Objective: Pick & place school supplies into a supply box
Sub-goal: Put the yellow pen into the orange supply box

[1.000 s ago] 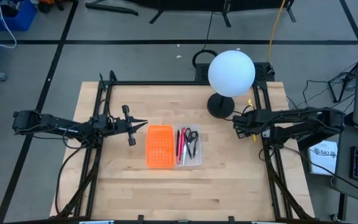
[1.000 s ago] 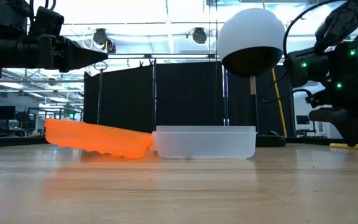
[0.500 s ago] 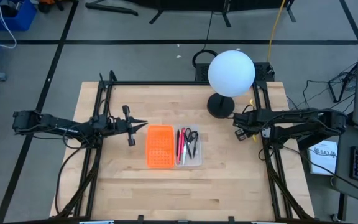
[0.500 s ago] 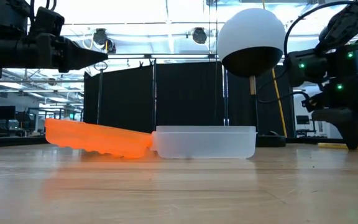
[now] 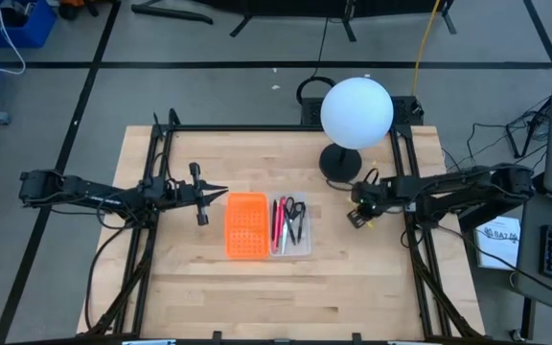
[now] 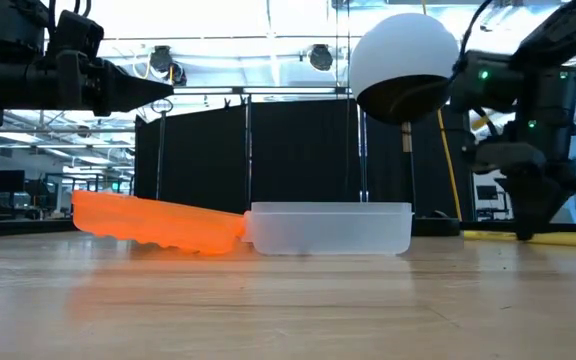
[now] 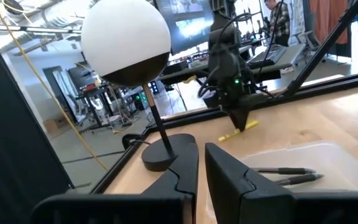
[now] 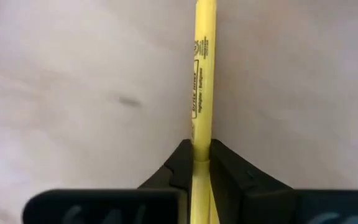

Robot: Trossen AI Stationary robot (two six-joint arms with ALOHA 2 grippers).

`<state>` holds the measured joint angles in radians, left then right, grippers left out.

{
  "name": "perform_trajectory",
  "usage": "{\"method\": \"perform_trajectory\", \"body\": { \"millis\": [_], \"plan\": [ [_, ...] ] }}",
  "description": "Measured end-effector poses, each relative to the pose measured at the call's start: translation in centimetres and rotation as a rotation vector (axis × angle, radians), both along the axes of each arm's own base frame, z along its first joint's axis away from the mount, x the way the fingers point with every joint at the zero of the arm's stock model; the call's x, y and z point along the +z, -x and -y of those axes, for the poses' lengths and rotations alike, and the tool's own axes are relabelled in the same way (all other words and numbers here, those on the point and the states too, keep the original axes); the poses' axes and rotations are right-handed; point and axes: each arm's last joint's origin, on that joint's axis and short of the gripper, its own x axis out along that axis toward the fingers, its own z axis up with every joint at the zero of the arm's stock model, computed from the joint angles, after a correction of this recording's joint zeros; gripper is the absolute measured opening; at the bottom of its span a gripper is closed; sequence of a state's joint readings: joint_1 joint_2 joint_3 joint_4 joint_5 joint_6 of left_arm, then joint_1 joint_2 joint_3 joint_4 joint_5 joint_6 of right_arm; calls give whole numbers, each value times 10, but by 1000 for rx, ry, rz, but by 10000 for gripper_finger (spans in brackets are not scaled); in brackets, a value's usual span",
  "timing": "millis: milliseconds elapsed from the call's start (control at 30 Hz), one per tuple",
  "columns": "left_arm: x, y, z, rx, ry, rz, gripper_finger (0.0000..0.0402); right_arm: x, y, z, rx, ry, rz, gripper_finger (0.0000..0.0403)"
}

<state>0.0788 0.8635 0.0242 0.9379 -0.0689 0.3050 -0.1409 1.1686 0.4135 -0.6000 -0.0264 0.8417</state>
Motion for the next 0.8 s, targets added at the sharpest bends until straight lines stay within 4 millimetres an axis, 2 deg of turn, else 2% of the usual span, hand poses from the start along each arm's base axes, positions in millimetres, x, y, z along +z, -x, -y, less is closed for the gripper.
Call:
{"method": "perform_trajectory", "body": {
  "millis": [133,300,400,567,800],
  "plan": [
    [0,0,0,-3,21,3,37,5,-19,-13,67,3,184,25],
    [0,0,1,-42,22,5,37,24,-44,-30,225,26,367,25],
    [0,0,2,-70,19,5,37,49,-61,-40,300,79,471,25],
    [0,0,2,-80,18,6,37,87,-79,-52,391,195,555,24],
    [0,0,2,-79,15,6,37,152,-111,-62,688,370,681,24]
  ]
}}
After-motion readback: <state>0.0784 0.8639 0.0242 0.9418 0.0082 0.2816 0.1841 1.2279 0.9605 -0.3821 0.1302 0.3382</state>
